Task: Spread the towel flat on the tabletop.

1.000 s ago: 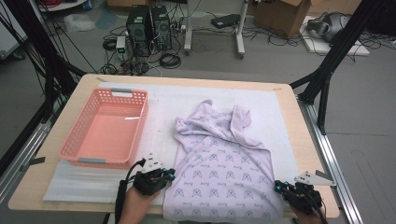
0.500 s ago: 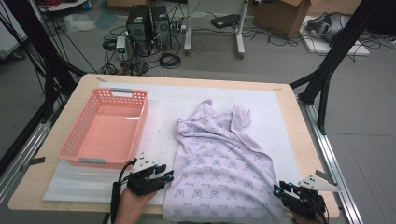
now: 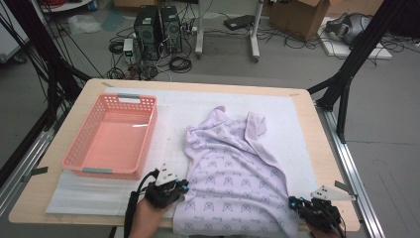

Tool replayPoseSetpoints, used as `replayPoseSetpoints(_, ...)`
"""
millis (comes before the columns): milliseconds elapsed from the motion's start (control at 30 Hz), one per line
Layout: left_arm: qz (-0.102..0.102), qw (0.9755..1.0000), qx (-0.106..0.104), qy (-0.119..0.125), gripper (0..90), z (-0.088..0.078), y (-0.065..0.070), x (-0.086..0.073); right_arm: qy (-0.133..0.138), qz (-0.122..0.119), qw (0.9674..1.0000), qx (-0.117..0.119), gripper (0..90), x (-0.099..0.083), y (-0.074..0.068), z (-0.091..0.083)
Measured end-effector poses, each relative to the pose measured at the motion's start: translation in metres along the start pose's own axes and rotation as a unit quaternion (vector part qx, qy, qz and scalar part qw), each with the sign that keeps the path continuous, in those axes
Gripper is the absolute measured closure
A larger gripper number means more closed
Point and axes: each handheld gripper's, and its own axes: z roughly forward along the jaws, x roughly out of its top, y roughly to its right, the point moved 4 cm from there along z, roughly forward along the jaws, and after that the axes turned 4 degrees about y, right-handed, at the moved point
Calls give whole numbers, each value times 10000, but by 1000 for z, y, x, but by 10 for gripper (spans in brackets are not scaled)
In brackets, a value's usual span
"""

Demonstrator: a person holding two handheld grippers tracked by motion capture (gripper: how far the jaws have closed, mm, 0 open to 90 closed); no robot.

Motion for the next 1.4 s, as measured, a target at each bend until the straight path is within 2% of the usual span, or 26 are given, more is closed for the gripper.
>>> replayPoseSetpoints(100, -19, 9999, -109, 31, 851, -18, 8, -14, -122, -77, 9996, 251, 862, -11, -11, -11)
replayPoseSetpoints(167, 15, 9998, -181, 48, 850, -23, 12, -15, -206, -127, 9990, 370, 863, -14, -17, -16)
replayPoseSetpoints(233, -17, 9996, -181, 212, 826, -24, 11, -13, -206, -129, 9989, 393, 855, -16, -20, -19)
replayPoseSetpoints(300, -112, 9993, -120, 324, 711, -21, 7, -10, -78, -62, 9992, 378, 788, -13, -19, -20)
replayPoseSetpoints(367, -239, 9990, 4, 365, 543, -16, 0, -5, 155, 26, 9995, 258, 704, -6, -15, -18)
replayPoseSetpoints(400, -265, 9988, 55, 412, 513, -13, -4, -2, 254, 12, 9995, 172, 658, -1, -12, -17)
replayPoseSetpoints(500, -323, 9983, 155, 465, 486, 0, -17, 10, 386, -59, 9992, -70, 635, 13, -8, -5)
replayPoseSetpoints(567, -397, 9978, 194, 484, 481, 10, -24, 18, 371, -237, 9988, -206, 637, 25, -7, 9)
replayPoseSetpoints(667, -457, 9978, 184, 438, 479, 22, -32, 26, 315, -464, 9981, -273, 639, 39, -7, 31)
replayPoseSetpoints(700, -506, 9977, 170, 426, 479, 26, -34, 27, 300, -472, 9980, -298, 637, 42, -8, 37)
replayPoseSetpoints(767, -657, 9974, 169, 239, 472, 35, -38, 30, 253, -537, 9978, -304, 631, 50, -7, 51)
replayPoseSetpoints(833, -644, 9976, 153, 218, 458, 40, -40, 34, 186, -578, 9975, -374, 636, 55, -6, 62)
replayPoseSetpoints(900, -570, 9982, 158, 138, 448, 46, -40, 37, 123, -605, 9972, -421, 688, 57, -4, 71)
replayPoseSetpoints(1000, -340, 9990, 288, 74, 492, 49, -37, 39, 164, -524, 9973, -483, 832, 59, 1, 71)
replayPoseSetpoints(1033, -165, 9986, 500, 44, 574, 50, -36, 38, 174, -498, 9976, -457, 844, 58, 3, 70)
replayPoseSetpoints(1067, -112, 9985, 532, 33, 666, 49, -36, 38, 178, -446, 9978, -446, 850, 57, 5, 67)
replayPoseSetpoints(1100, -120, 9990, 419, -3, 801, 48, -35, 38, 195, -398, 9980, -456, 854, 56, 7, 65)
replayPoseSetpoints(1133, -85, 9988, 485, -30, 860, 47, -33, 37, 195, -333, 9983, -437, 856, 54, 8, 62)
replayPoseSetpoints(1200, -50, 9988, 484, -56, 866, 42, -30, 34, 198, -258, 9982, -504, 860, 50, 11, 54)
replayPoseSetpoints(1233, -122, 9990, 437, -33, 866, 38, -29, 31, 200, -218, 9983, -507, 860, 45, 15, 48)
replayPoseSetpoints(1333, -137, 9996, 266, 16, 866, 25, -24, 22, 180, -38, 9990, -413, 862, 31, 20, 30)
replayPoseSetpoints(1400, -81, 9998, 169, 20, 866, 14, -15, 14, 159, -64, 9991, -397, 862, 24, 19, 19)
